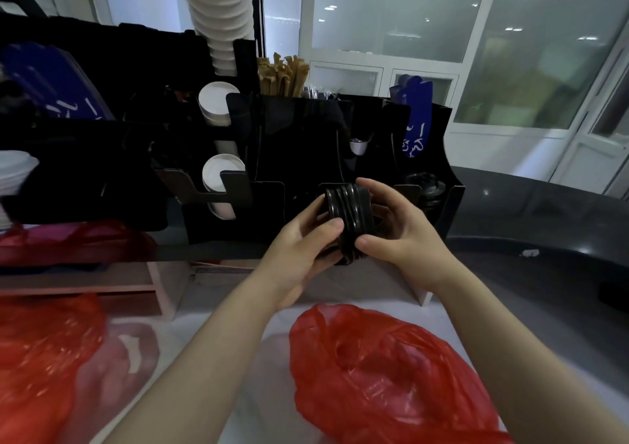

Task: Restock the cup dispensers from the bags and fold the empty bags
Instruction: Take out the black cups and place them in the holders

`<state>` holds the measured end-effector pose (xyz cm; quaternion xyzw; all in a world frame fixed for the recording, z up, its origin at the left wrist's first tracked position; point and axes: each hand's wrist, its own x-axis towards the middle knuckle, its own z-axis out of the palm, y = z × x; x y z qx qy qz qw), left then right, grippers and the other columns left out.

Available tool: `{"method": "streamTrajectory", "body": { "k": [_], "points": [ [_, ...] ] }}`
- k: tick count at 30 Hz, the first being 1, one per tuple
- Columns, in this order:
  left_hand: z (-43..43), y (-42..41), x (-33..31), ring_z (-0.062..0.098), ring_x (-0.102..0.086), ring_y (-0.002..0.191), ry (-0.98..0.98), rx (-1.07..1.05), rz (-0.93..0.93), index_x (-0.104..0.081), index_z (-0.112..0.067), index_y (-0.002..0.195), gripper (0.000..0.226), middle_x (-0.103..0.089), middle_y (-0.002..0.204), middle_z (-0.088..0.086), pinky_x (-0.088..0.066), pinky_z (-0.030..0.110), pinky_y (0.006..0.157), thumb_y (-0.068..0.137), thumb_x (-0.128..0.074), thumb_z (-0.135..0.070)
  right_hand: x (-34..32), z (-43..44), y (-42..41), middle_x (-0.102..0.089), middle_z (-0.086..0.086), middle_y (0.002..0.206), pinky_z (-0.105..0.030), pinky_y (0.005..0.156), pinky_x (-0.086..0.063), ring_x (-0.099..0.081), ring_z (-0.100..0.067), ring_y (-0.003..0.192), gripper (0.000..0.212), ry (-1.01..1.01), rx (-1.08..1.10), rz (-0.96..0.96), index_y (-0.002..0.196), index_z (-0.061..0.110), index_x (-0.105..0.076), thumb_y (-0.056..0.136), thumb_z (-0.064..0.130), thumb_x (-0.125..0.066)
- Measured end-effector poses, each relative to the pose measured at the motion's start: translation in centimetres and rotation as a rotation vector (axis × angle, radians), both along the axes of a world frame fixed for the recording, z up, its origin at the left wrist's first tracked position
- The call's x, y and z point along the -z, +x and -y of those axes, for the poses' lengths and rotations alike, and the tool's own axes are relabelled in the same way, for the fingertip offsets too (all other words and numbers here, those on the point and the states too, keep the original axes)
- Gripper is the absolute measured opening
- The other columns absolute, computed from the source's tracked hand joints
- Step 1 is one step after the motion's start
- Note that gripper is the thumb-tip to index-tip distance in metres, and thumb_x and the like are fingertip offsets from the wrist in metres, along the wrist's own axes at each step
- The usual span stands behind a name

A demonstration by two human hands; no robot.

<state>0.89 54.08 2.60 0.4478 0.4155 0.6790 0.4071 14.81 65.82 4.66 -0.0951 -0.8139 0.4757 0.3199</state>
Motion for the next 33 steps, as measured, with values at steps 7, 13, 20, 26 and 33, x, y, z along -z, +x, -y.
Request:
{"method": "streamTrajectory", "body": {
  "k": [7,13,20,26,33],
  "points": [
    [1.4,-1.2,0.7,0.026,-0.060,0.114,-0.039,0.100,0.053,-0.048,-0.024,0.137,0.053,-0.060,0.129,0.010,-0.054,0.034,0.083,0.085,-0.059,-0.021,0.6,1.0,-0.5,-0.048,-0.008,0.133,-0.050,0.099,-0.046,-0.052,-0.020,0.122,0.089,0.004,-0.127,0.076,0.140,0.028,-0.033,0.066,0.016,-0.080],
    [2.2,-2.1,1.5,0.025,-0.064,0.106,-0.052,0.100,0.125,-0.050,-0.026,0.133,0.052,-0.059,0.129,0.012,-0.054,0.033,0.079,0.083,-0.062,-0.021,1.4,1.7,-2.0,-0.049,-0.004,0.131,-0.049,0.099,-0.045,-0.052,-0.020,0.121,0.092,0.065,-0.076,0.043,0.139,0.030,-0.035,0.061,0.020,-0.084],
    [2.6,-3.3,2.3,0.025,-0.063,0.107,-0.062,0.157,0.196,-0.053,-0.026,0.132,0.046,-0.063,0.121,0.010,-0.055,0.037,0.080,0.087,-0.058,-0.022,1.9,2.2,-3.5,-0.053,0.008,0.122,-0.046,0.095,-0.049,-0.057,-0.017,0.114,0.090,0.122,-0.077,0.061,0.135,0.034,-0.036,0.059,0.024,-0.084],
    [2.4,-4.1,3.4,0.030,-0.055,0.120,-0.055,0.142,0.241,-0.055,-0.027,0.130,0.042,-0.057,0.132,0.012,-0.047,0.050,0.097,0.089,-0.049,-0.031,1.8,2.0,-3.8,-0.051,0.008,0.125,-0.038,0.096,-0.049,-0.055,-0.016,0.117,0.092,0.087,-0.113,0.076,0.136,0.036,-0.037,0.058,0.024,-0.084],
    [2.5,-4.2,3.5,0.031,-0.049,0.127,-0.035,0.184,0.282,-0.053,-0.024,0.133,0.043,-0.054,0.135,0.013,-0.046,0.047,0.099,0.091,-0.044,-0.029,2.0,2.1,-4.0,-0.050,0.001,0.126,-0.045,0.099,-0.047,-0.055,-0.017,0.116,0.092,0.081,-0.108,0.096,0.138,0.030,-0.035,0.060,0.019,-0.084]
  ]
}}
